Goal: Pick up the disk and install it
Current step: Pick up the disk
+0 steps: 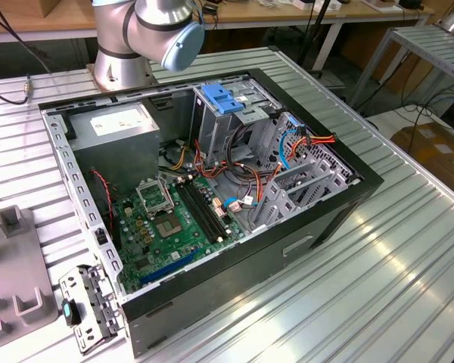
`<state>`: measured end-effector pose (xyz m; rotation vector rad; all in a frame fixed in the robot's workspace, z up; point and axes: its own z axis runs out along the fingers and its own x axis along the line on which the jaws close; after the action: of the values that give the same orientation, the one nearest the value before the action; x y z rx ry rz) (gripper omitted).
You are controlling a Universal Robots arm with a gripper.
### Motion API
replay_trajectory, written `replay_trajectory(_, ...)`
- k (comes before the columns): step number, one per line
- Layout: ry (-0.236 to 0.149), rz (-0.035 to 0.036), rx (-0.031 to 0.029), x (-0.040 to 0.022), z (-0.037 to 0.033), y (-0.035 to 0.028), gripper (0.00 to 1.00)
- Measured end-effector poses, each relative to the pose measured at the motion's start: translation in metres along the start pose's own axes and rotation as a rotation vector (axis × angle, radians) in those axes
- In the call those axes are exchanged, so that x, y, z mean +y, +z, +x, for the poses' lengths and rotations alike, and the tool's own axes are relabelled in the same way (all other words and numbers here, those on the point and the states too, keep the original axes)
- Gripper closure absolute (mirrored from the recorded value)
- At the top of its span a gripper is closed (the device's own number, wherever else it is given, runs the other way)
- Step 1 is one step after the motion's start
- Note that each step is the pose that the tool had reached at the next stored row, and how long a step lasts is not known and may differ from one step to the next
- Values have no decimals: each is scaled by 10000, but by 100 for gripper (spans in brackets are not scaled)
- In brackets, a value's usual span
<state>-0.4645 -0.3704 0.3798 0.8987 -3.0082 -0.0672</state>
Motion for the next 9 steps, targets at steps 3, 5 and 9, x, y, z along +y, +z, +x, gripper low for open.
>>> replay_trajectory(3,-356,-4,14,-2,-2,0,89)
replay_trajectory(5,-357,-5,15,-2,-2,0,89)
replay_trajectory(9,-357,-4,14,-3,-4,0,89)
